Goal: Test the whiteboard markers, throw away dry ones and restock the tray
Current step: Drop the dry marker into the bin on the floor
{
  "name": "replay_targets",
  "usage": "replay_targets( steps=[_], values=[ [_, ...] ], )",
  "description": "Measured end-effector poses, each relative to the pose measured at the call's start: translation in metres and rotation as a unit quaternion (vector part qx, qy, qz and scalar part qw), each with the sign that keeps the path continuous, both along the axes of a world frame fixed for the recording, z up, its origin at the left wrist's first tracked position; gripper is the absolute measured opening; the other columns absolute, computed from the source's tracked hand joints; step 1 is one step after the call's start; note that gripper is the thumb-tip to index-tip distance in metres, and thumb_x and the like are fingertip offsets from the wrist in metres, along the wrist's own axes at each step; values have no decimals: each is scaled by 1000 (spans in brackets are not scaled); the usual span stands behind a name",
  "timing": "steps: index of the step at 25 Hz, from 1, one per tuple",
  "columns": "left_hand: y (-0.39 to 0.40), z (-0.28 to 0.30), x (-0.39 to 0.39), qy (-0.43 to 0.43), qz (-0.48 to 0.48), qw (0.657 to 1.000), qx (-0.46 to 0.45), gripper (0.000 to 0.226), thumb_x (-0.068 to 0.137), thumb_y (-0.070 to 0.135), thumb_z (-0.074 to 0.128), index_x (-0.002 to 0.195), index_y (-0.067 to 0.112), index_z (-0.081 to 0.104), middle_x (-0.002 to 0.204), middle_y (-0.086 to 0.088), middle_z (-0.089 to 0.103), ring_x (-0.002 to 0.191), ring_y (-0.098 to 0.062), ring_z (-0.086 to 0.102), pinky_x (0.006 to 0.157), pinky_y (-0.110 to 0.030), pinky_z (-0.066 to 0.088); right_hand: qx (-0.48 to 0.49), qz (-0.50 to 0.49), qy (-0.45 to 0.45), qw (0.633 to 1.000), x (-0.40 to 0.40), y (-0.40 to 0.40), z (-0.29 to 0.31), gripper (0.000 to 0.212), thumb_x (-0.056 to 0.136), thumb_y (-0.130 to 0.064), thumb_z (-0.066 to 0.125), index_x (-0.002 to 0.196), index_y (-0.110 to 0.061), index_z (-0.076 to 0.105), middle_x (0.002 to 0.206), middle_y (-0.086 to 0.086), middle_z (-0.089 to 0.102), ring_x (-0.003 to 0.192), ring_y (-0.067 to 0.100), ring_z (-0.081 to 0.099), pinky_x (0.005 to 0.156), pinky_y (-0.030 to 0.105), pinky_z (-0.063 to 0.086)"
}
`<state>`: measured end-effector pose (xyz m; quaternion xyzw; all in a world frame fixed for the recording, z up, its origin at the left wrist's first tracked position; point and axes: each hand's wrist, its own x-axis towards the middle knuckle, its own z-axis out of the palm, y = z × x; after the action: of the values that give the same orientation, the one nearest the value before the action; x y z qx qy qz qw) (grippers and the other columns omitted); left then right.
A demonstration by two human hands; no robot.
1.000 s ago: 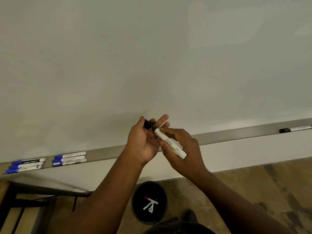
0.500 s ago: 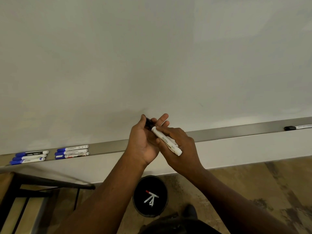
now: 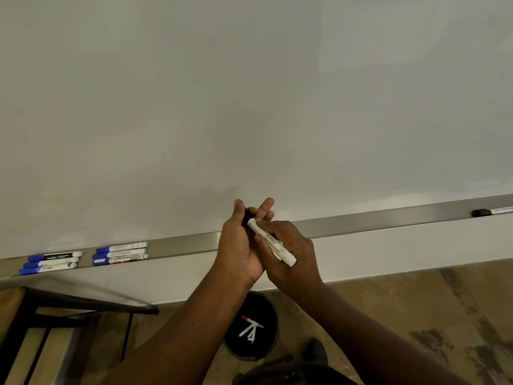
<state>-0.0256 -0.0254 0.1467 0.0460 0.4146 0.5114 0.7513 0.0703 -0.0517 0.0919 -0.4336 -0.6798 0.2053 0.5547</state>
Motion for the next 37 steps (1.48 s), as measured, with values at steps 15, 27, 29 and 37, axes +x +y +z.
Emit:
replay_targets(
  steps=[15, 27, 29, 37],
  values=[
    [8, -104, -32, 604, -92, 784, 109, 43, 100, 48, 39, 112, 15, 64, 113, 3, 66, 114, -22, 57, 97, -39, 42, -449, -18, 259, 855, 44, -15, -60, 10, 92, -8, 58, 95, -7, 68, 82, 15, 73, 70, 24, 65, 63, 34, 53],
    [27, -192, -88, 802, -389, 385, 241, 67, 99, 47, 35, 154, 19, 8, 163, 3, -3, 149, -16, -1, 120, -37, 2, -711, -58, -80, 696, 68, -73, -217, 11, 82, -11, 60, 81, -4, 68, 78, 16, 71, 67, 25, 67, 67, 38, 58],
    [28, -194, -89, 801, -392, 384, 239, 69, 99, 48, 37, 154, 20, 7, 162, 3, -5, 149, -16, -3, 120, -37, 2, -737, -32, -125, 663, 74, -83, -235, 11, 84, -11, 57, 79, -5, 65, 78, 15, 67, 65, 20, 62, 67, 38, 58],
    [30, -193, -89, 793, -406, 392, 231, 69, 99, 41, 39, 154, 22, 2, 162, 5, -10, 149, -14, -9, 119, -37, -1, -728, -14, -138, 671, 50, -62, -243, 11, 91, -18, 53, 85, -18, 61, 81, 6, 66, 67, 17, 60, 55, 30, 52]
  ],
)
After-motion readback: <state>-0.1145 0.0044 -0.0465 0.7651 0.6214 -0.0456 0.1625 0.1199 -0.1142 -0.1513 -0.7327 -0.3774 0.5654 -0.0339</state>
